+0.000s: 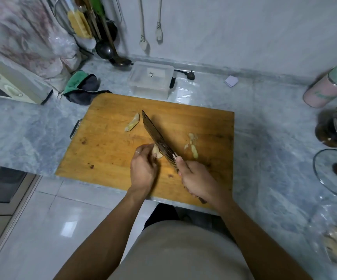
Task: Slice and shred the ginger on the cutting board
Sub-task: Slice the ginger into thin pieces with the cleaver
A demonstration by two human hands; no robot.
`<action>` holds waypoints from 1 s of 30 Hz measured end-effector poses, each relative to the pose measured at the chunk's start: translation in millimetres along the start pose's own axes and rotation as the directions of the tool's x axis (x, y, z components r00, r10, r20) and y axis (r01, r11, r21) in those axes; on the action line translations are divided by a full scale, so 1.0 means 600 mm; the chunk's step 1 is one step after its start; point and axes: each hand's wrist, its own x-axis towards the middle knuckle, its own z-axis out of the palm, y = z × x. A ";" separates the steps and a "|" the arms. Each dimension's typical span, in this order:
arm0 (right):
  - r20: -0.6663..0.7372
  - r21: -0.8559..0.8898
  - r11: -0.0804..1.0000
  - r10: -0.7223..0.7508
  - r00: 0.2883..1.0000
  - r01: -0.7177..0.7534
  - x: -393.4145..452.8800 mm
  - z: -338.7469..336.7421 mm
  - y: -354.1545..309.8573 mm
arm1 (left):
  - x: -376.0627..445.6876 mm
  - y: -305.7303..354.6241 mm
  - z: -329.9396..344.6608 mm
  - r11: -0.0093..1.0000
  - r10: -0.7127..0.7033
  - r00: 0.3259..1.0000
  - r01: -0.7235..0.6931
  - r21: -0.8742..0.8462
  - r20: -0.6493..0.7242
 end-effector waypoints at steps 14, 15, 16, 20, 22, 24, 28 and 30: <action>0.043 0.039 0.999 -0.031 0.999 0.029 -0.014 -0.003 0.015 | 0.005 -0.022 -0.016 0.991 0.071 0.996 -0.076 0.110 0.053; 0.041 0.037 0.999 -0.032 0.999 0.031 -0.014 -0.004 0.013 | 0.004 -0.021 -0.018 0.991 0.075 0.996 -0.080 0.105 0.052; 0.041 0.031 0.999 -0.030 0.999 0.029 -0.013 -0.005 0.012 | 0.002 -0.020 -0.018 0.991 0.072 0.996 -0.078 0.108 0.057; 0.055 0.016 0.999 -0.036 0.998 0.035 -0.015 -0.011 0.011 | -0.001 -0.021 -0.012 0.984 0.059 0.993 -0.075 0.160 0.102; 0.047 0.013 0.999 -0.038 0.998 0.037 -0.015 -0.012 0.012 | 0.001 -0.021 -0.011 0.980 0.055 0.992 -0.076 0.182 0.115; 0.039 0.001 0.999 -0.046 0.998 0.046 -0.015 -0.009 0.013 | 0.005 -0.020 -0.011 0.977 0.082 0.989 -0.104 0.188 0.119; 0.042 0.023 0.999 -0.025 0.999 0.024 -0.016 -0.003 0.022 | 0.007 -0.024 -0.007 0.974 0.108 0.987 -0.130 0.185 0.122; 0.046 0.029 1.000 -0.011 0.999 0.010 -0.015 0.000 0.025 | 0.007 -0.029 -0.003 0.976 0.110 0.986 -0.131 0.176 0.124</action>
